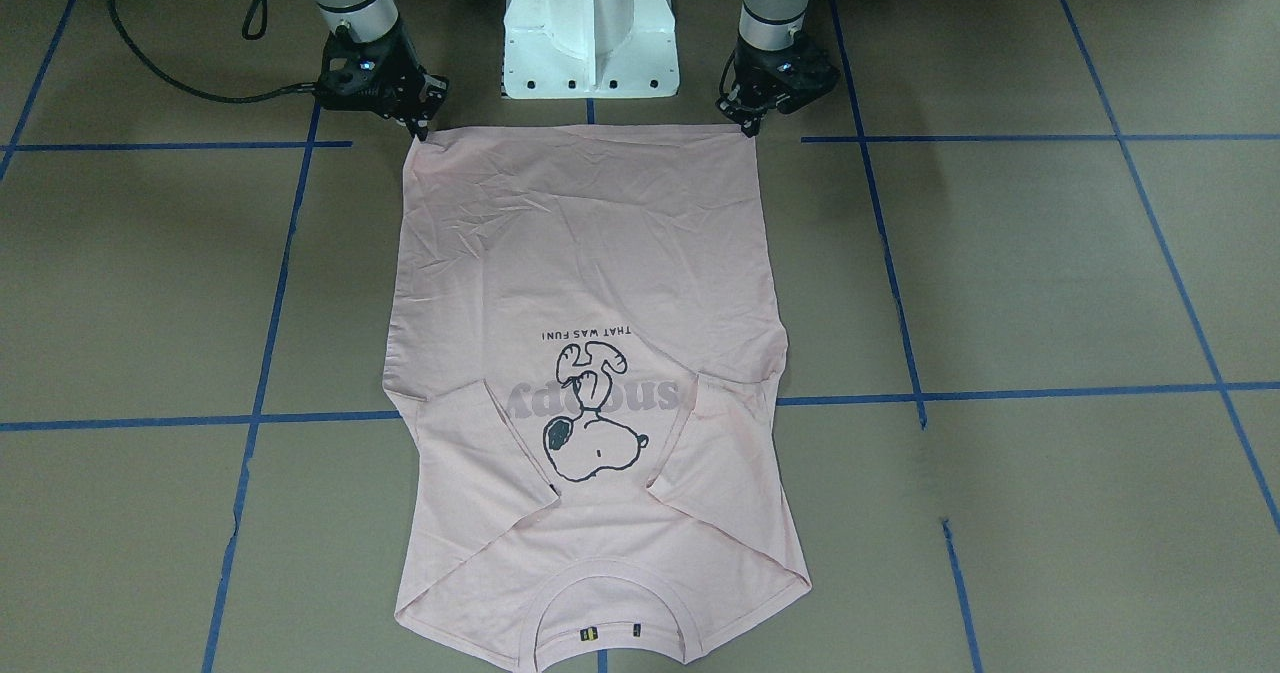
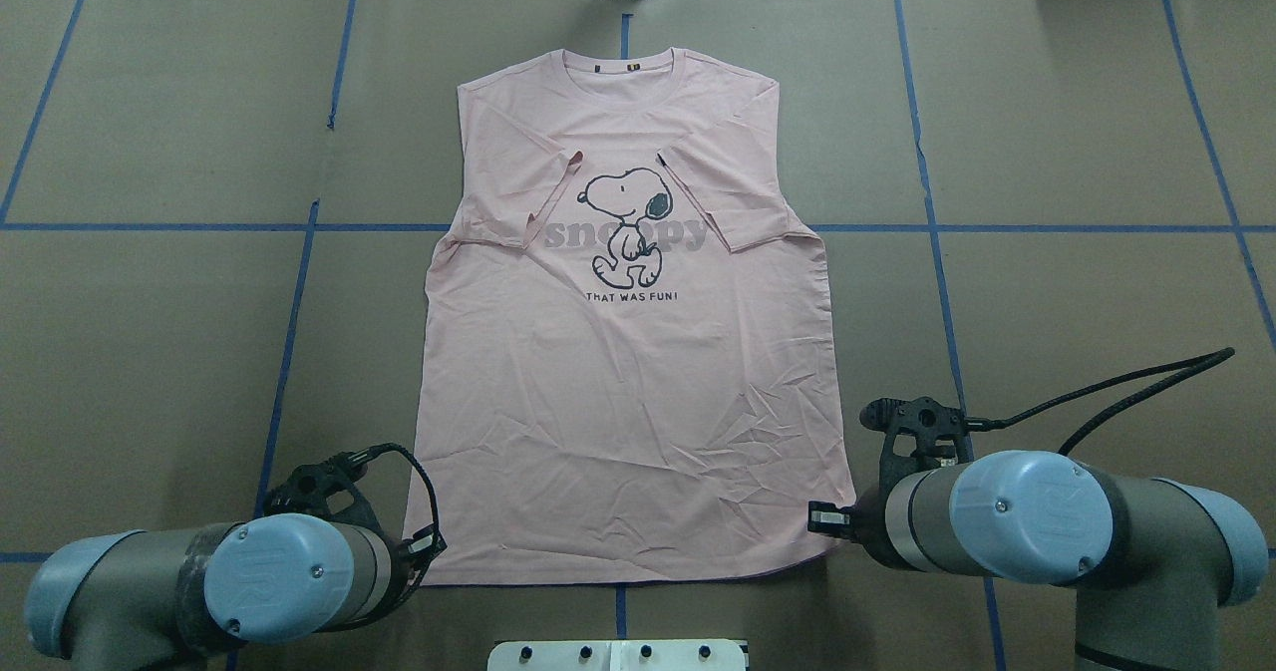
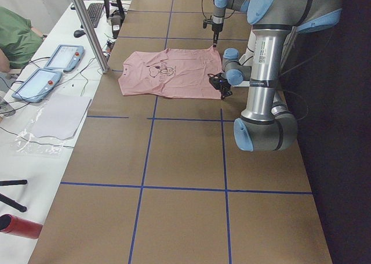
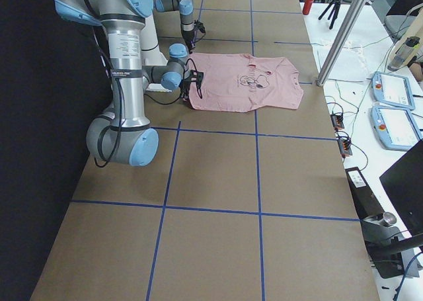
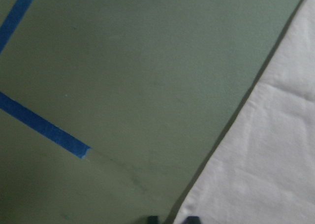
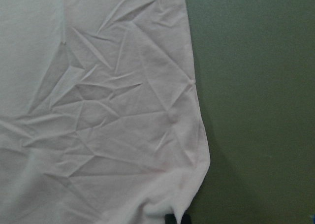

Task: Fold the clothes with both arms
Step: 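Grasp both hem corners nearest the robot with left and right grippers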

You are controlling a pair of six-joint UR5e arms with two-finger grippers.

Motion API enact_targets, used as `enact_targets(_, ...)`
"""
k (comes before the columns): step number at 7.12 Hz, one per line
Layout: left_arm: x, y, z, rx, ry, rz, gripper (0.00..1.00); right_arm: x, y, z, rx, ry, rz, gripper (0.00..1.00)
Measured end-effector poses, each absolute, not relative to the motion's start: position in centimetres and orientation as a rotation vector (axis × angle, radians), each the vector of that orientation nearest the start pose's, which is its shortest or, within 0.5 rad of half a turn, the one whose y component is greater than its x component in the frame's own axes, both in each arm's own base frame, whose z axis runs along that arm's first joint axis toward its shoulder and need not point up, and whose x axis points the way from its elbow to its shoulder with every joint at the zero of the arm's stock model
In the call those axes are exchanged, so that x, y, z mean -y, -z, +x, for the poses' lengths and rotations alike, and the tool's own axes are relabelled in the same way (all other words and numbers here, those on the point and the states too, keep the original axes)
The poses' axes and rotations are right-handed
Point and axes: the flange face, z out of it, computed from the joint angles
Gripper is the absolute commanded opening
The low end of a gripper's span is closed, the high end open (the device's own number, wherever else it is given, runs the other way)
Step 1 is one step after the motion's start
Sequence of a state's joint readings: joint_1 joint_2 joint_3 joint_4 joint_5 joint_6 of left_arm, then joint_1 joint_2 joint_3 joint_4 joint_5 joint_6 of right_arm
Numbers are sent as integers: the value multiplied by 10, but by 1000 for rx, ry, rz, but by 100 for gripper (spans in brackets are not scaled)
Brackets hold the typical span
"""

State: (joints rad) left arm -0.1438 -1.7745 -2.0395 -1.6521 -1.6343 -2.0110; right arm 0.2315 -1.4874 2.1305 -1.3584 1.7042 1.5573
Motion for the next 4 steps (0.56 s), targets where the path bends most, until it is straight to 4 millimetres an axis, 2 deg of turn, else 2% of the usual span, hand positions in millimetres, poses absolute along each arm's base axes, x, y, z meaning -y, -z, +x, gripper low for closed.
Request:
enact_targets(2,203,-327,503,-771,530,-174,0,231,-340,-447,864,-147,-26,0)
enact_targets(4,203,-309,485,-802,491,-163,0,239,-336,-436,879,-152,-63,0)
